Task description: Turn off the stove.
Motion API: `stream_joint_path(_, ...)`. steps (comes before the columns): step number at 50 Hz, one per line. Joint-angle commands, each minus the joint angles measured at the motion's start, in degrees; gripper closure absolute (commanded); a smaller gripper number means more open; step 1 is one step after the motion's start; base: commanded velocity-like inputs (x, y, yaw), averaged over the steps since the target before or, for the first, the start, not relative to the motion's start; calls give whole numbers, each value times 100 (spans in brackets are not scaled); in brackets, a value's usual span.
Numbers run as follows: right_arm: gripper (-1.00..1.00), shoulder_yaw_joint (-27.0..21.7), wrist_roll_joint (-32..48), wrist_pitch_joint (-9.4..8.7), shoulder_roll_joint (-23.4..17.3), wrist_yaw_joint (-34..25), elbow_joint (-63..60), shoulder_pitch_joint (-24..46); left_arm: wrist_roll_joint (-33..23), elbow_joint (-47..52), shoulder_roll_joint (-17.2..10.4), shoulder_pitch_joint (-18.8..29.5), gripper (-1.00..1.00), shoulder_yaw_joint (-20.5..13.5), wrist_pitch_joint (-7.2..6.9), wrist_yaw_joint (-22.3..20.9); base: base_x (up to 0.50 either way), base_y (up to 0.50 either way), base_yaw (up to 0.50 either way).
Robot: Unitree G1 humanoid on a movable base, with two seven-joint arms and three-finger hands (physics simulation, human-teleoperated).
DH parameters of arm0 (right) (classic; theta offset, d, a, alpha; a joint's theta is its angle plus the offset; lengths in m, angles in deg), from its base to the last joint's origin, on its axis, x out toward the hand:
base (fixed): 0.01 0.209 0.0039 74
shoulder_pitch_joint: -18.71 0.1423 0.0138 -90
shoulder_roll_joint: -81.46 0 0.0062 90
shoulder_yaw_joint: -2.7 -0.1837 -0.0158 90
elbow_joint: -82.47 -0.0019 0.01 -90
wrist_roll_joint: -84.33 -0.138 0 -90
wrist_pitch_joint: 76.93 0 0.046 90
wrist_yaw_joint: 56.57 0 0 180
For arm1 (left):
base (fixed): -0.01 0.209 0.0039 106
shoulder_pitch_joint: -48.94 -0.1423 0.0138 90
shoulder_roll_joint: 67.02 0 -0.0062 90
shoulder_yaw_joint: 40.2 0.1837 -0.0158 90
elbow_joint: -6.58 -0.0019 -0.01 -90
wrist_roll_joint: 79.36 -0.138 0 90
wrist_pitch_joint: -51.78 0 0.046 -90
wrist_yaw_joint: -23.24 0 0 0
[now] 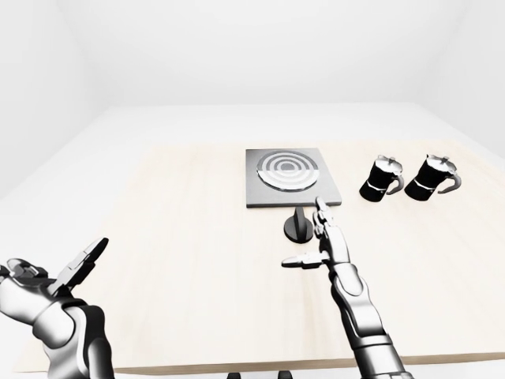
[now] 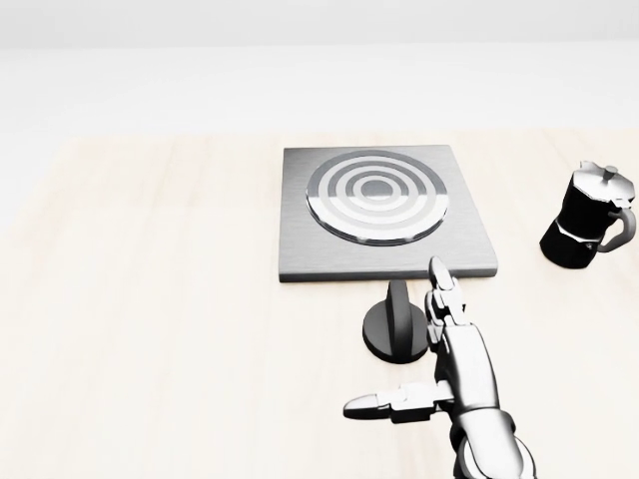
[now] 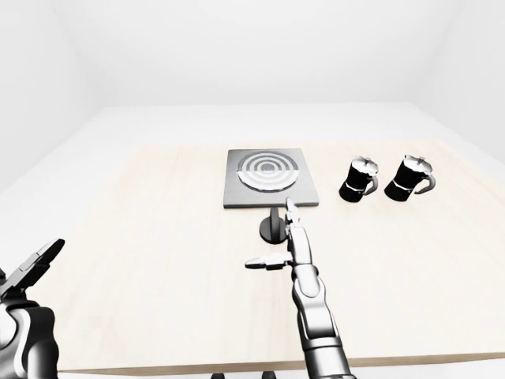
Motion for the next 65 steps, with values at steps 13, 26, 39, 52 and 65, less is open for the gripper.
stream_joint_path(13, -100, 1, 280, 212, 170, -53, 680, 165, 160, 35, -23, -19, -100, -29, 47, 115, 0, 0, 0)
stream_joint_path(26, -100, 59, 89, 611, 278, -103, 1449, 269, 65, -29, -38, 4, -100, -4, 47, 138, 0, 0, 0)
stream_joint_path(39, -100, 337, 243, 611, 490, 13, 1474, 226, 56, -181, -118, 104, -100, 35, 2, 236, 0, 0, 0)
stream_joint_path(52, -100, 1147, 559, -275, 869, 42, 399, -136, 57, -117, -116, 90, -100, 15, -57, 236, 0, 0, 0)
stream_joint_path(65, -100, 1866, 424, -389, 976, -91, -339, -343, 47, -153, -122, 96, -100, 30, -16, 236, 0, 0, 0)
